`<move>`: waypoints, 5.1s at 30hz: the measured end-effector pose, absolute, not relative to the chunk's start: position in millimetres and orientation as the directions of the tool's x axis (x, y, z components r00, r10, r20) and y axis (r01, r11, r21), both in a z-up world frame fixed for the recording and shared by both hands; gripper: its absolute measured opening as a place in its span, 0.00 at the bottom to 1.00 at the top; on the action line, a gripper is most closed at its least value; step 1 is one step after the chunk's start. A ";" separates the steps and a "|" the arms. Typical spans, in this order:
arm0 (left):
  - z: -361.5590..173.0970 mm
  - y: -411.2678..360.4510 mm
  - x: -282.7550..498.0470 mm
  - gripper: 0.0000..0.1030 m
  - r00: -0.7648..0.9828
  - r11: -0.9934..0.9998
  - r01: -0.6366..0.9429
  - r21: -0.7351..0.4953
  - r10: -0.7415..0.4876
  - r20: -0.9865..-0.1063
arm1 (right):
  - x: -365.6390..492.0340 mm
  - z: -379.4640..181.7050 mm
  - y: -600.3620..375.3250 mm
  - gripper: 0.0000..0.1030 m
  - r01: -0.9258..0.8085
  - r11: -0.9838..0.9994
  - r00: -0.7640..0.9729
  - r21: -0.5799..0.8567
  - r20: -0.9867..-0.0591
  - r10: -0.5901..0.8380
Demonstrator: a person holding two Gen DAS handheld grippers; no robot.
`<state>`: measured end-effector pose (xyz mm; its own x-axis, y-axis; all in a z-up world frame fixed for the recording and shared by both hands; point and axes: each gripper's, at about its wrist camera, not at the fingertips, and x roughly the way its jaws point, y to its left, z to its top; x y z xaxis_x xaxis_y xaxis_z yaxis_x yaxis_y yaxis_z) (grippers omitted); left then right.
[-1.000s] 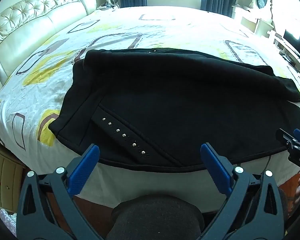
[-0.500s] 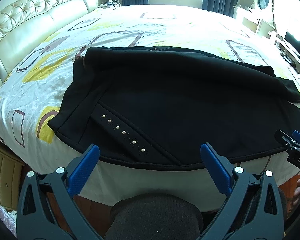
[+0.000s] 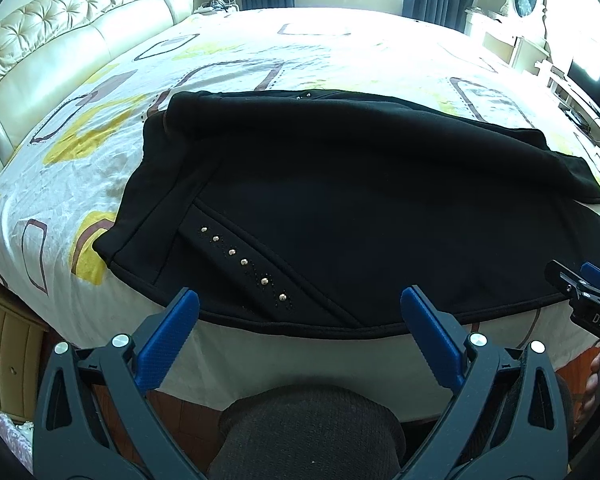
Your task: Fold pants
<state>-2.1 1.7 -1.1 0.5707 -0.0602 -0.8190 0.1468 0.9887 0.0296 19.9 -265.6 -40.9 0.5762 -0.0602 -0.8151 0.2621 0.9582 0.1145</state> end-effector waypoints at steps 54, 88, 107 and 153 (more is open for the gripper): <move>41.7 39.7 31.8 0.98 0.465 0.946 0.244 -0.211 -0.305 -0.831 | 28.4 -20.7 -266.8 0.96 0.166 0.975 0.595 0.146 -0.803 0.019; -51.7 152.9 352.1 0.88 0.094 0.712 0.084 -0.697 -0.702 -0.706 | 168.2 2.6 -282.3 0.96 -0.107 0.949 0.607 0.297 -0.737 0.299; -50.3 122.9 358.0 0.41 0.127 0.832 0.287 -0.475 -0.525 -0.842 | 317.7 -53.0 -246.4 0.13 -0.441 0.891 0.218 0.108 -0.950 0.223; -35.8 260.5 79.2 0.51 0.395 0.718 -0.128 -0.684 -0.595 -0.700 | 47.4 -26.7 -240.2 0.65 -0.081 0.879 0.481 0.469 -0.754 0.447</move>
